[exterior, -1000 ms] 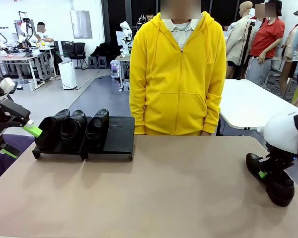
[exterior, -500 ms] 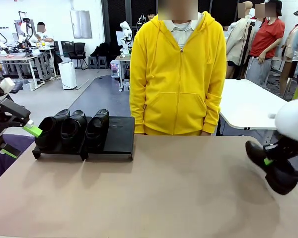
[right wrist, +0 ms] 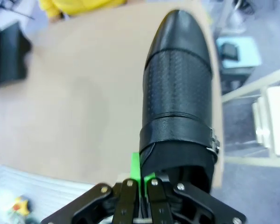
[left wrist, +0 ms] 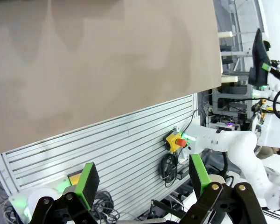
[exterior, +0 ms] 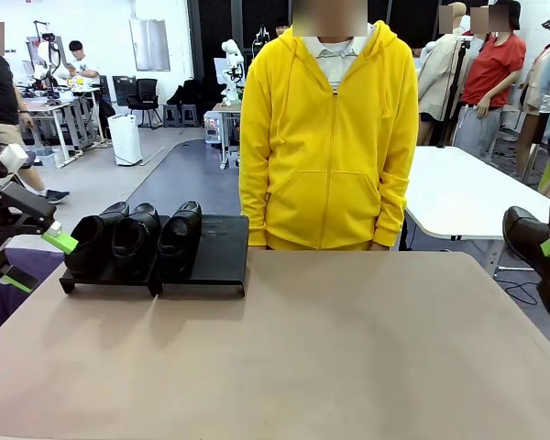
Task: Organize the shoes by placing them on the stand.
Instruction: Pick up one Shoe and place it in the middle of the table.
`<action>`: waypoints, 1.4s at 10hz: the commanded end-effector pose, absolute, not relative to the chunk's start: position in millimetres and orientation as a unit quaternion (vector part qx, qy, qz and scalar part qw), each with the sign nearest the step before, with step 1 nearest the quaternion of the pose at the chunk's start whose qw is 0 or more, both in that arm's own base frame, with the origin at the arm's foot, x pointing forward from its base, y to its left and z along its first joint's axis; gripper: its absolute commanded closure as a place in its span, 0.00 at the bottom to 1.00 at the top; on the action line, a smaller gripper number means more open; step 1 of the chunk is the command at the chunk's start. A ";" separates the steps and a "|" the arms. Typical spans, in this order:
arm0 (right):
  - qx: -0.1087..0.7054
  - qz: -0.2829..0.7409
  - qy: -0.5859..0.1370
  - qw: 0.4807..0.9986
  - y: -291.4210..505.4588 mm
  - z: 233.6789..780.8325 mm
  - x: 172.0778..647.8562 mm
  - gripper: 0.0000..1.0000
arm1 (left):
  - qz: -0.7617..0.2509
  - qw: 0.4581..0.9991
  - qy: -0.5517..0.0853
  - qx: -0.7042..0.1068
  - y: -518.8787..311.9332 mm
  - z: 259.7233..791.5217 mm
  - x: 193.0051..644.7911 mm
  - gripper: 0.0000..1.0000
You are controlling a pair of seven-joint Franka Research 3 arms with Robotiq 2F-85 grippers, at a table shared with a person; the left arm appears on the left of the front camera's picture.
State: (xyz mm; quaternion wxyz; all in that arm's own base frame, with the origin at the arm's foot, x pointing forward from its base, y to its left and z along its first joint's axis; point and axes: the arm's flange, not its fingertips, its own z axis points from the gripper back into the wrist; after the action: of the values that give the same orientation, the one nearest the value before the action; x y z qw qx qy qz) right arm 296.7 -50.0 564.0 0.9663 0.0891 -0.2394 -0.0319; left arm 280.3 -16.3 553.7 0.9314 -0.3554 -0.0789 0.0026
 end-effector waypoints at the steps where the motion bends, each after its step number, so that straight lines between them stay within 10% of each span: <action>1: 0.067 -0.045 -0.187 0.979 -52.2 533.7 294.9 1.00 | 0.006 0.928 -0.078 -0.365 -18.6 555.4 278.7 0.00; 5: 0.088 -0.029 -0.216 0.972 -47.8 560.2 288.4 1.00 | 0.006 0.928 -0.078 -0.365 -18.6 555.4 278.7 0.00; 14: 0.009 -0.041 -0.170 0.985 354.0 522.1 381.9 1.00 | 0.006 0.928 -0.078 -0.365 -18.6 555.4 278.7 0.00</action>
State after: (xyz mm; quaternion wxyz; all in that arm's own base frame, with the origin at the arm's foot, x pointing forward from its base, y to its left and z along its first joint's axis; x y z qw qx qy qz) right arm 369.9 332.6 521.8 0.9858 0.0400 -0.1601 -0.0319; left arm 280.2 -17.3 553.6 0.9319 -0.3540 -0.0785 0.0023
